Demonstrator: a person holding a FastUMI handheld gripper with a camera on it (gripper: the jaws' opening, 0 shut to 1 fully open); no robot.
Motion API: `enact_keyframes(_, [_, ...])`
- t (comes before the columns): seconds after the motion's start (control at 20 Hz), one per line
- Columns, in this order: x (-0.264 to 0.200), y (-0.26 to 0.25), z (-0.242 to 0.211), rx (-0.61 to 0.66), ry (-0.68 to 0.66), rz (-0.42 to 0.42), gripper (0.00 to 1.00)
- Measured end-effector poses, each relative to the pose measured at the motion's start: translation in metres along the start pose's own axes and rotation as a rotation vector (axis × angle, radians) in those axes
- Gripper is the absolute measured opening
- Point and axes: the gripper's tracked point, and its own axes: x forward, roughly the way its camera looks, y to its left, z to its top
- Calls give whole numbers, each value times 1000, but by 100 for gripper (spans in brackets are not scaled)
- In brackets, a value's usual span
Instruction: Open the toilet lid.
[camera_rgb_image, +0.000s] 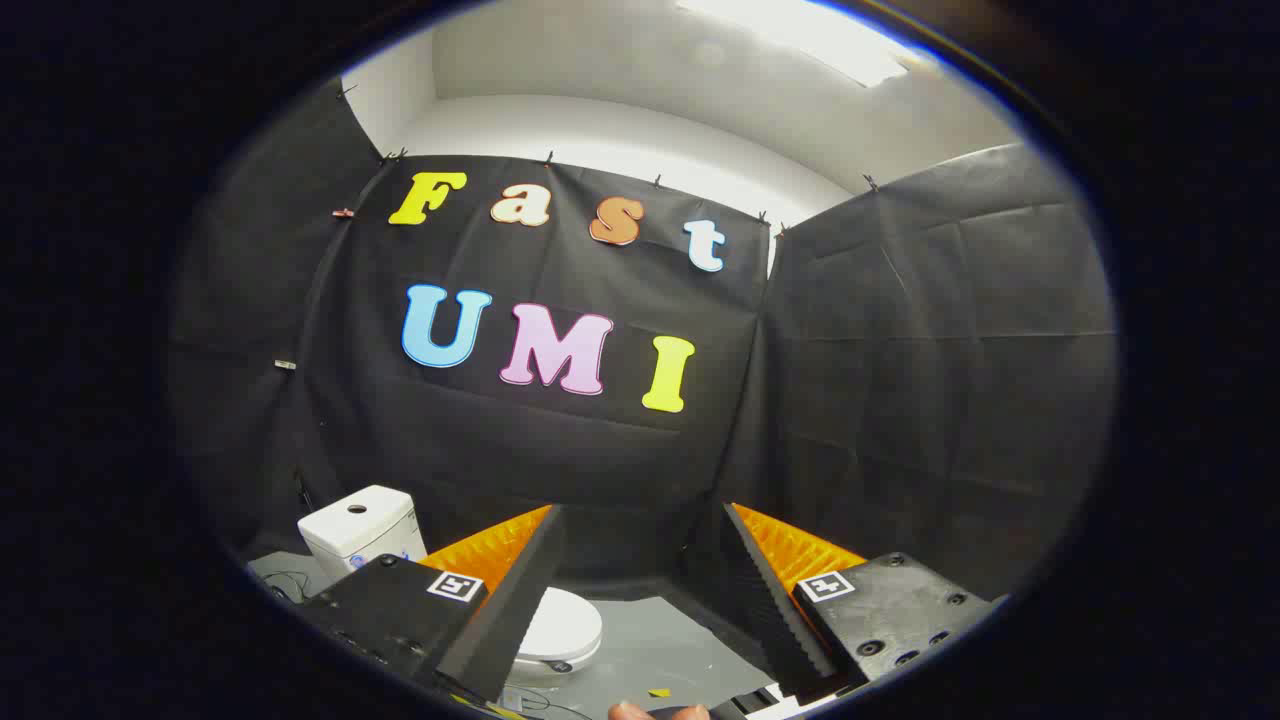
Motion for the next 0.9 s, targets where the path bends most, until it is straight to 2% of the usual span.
enact_keyframes(0.9, [3,-30,-7,51,22,-60,98])
